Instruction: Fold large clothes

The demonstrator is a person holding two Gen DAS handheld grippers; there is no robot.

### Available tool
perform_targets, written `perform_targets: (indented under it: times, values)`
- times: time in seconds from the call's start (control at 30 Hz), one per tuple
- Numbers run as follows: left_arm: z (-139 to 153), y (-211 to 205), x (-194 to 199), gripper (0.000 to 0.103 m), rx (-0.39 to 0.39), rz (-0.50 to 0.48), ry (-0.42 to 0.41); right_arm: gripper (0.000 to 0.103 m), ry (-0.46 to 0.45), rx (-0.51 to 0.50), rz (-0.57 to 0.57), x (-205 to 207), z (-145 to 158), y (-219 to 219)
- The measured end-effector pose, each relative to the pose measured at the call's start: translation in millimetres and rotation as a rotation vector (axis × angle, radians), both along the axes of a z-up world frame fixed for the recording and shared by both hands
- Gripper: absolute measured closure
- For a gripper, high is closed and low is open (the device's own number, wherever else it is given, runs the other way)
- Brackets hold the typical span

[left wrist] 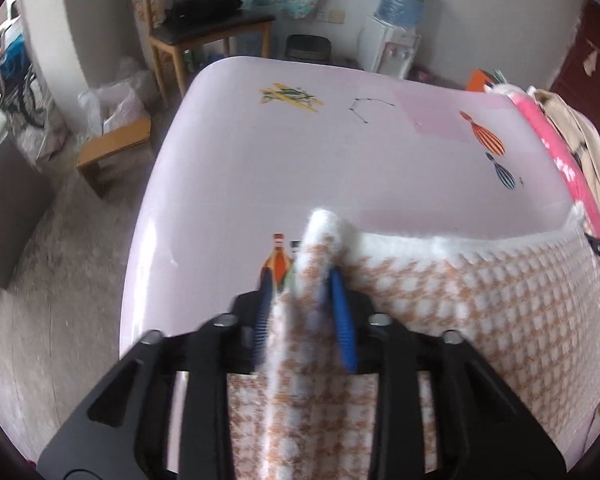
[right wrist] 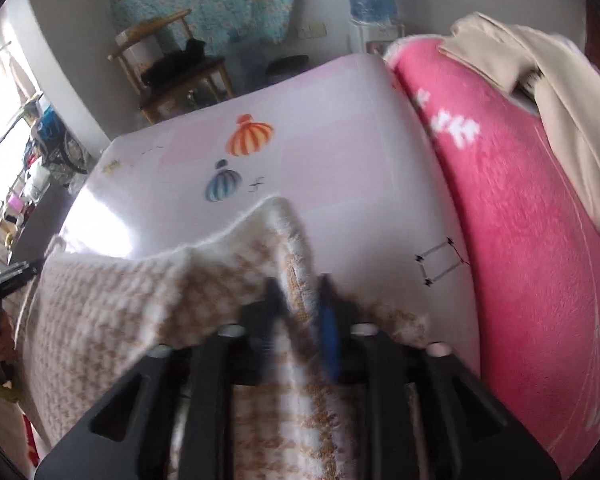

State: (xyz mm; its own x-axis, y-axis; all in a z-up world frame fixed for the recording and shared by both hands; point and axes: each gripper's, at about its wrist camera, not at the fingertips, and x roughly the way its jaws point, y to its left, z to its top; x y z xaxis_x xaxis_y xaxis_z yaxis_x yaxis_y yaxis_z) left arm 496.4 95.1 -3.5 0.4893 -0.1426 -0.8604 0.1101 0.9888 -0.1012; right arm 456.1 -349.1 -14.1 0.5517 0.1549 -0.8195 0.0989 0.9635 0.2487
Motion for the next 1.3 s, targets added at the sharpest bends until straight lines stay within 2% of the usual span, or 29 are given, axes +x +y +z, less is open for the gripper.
perform_targets:
  times: [0.03,0.13,0.23,0.33,0.4,0.47,0.5,0.53,0.57,0.63,0.67,0.7,0.73,0.8,0.87,0.97,1.07,1.1,1.17,1.23,1.3]
  values:
    - [4.2,7.0,-2.3,0.06,-0.028,0.021,-0.012,0.057,-0.018,0.016,-0.012,-4.2,5.3,-5.4]
    - [25.8,27.5,-14.5,0.061,-0.108,0.085,-0.081,0.056,-0.076,0.022,-0.044,-17.4,24.9,-15.5]
    - [44.6,20.1,-20.3,0.061,-0.18,0.033,-0.131,0.056,-0.092,0.031,0.035,-13.2,33.6,5.1]
    - [36.5,-3.8,-17.4,0.061,-0.227,-0.063,-0.073,0.056,-0.051,0.057,0.17,9.5,23.2,42.6]
    - [16.9,-15.6,-8.7,0.061,-0.209,-0.066,0.0,0.056,0.008,0.072,0.188,25.3,4.9,48.6]
    - [-3.4,-13.6,-3.7,0.06,-0.18,-0.016,0.043,0.057,0.058,0.123,0.159,36.9,-11.2,38.2]
    - [-7.0,-5.3,-4.2,0.063,-0.218,-0.002,0.037,0.062,0.068,0.155,0.123,39.2,-14.8,25.8]
    - [-5.6,1.9,-5.9,0.068,-0.243,0.014,0.036,0.064,0.066,0.162,0.081,38.6,-14.5,12.3]
    - [-2.2,7.7,-8.0,0.068,-0.254,0.029,0.037,0.064,0.057,0.15,0.031,35.8,-10.2,-3.5]
    - [7.8,13.6,-14.9,0.066,-0.226,0.047,0.017,0.063,0.06,0.079,-0.059,25.5,-2.1,-21.7]
    - [15.8,12.9,-19.8,0.064,-0.163,0.067,-0.005,0.063,0.053,0.058,-0.074,21.7,4.1,-27.5]
    - [24.2,11.8,-23.5,0.063,-0.131,0.069,-0.031,0.063,0.033,0.045,-0.076,10.9,15.2,-28.9]
    - [34.4,9.5,-30.6,0.063,-0.133,0.05,-0.062,0.063,0.019,0.036,-0.065,3.2,23.7,-24.0]
    - [51.5,-3.5,-43.1,0.063,-0.153,-0.012,-0.107,0.06,-0.013,0.025,0.011,-15.4,39.4,-0.3]
    - [62.3,-26.2,-57.7,0.062,-0.17,-0.097,-0.126,0.057,-0.033,-0.013,0.125,-32.5,48.5,43.1]
    - [53.1,-72.4,-70.7,0.06,-0.128,-0.186,-0.079,0.057,-0.034,-0.064,0.252,-37.4,46.3,93.8]
    - [15.3,-102.7,-64.7,0.059,-0.078,-0.176,0.021,0.057,0.028,-0.127,0.296,-34.9,16.7,121.5]
    - [4.6,-103.4,-64.0,0.058,-0.078,-0.168,0.018,0.057,0.04,-0.141,0.295,-32.2,6.0,123.8]
    - [4.5,-98.5,-69.4,0.058,-0.095,-0.161,-0.003,0.057,0.042,-0.154,0.292,-30.0,7.4,122.3]
    - [16.1,-94.2,-79.8,0.06,-0.064,-0.144,-0.006,0.057,0.054,-0.152,0.262,-40.3,23.1,122.1]
    - [33.8,-87.3,-103.8,0.06,-0.036,-0.165,-0.056,0.056,0.019,-0.114,0.29,-62.5,39.0,130.2]
